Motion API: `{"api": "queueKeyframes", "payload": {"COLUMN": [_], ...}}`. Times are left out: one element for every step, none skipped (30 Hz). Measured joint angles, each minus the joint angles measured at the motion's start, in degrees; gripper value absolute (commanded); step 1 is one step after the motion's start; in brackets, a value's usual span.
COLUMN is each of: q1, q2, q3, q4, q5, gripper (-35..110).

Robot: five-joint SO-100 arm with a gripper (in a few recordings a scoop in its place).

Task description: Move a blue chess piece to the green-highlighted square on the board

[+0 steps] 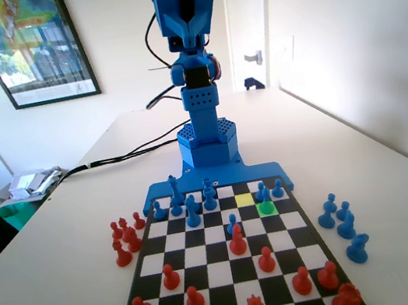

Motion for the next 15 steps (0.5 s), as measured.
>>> {"api": "queueKeyframes", "payload": {"q1": [0.00, 0.00, -0.26, -0.62, -0.79, -0.88, -0.97, -0.97, -0.97, -0.97, -0.97, -0.97, -0.97, -0.97, -0.97], "q2": [0.26, 0.70, 1.05, 1.23, 1.32, 1.32, 1.32, 1.32, 1.32, 1.32, 1.32, 1.32, 1.32, 1.32, 1.32], "q3": [0.00, 0.00, 0.00, 0.00, 0.00, 0.00, 0.00, 0.00, 0.00, 0.00, 0.00, 0.00, 0.00, 0.00, 0.00], "q4": [0.00, 0.00, 0.00, 0.00, 0.00, 0.00, 0.00, 0.00, 0.00, 0.00, 0.00, 0.00, 0.00, 0.00, 0.00], "q5": [0.00, 0.00, 0.00, 0.00, 0.00, 0.00, 0.00, 0.00, 0.00, 0.00, 0.00, 0.00, 0.00, 0.00, 0.00], "gripper": [1, 1, 1, 1, 1, 1, 1, 1, 1, 1, 1, 1, 1, 1, 1]}}
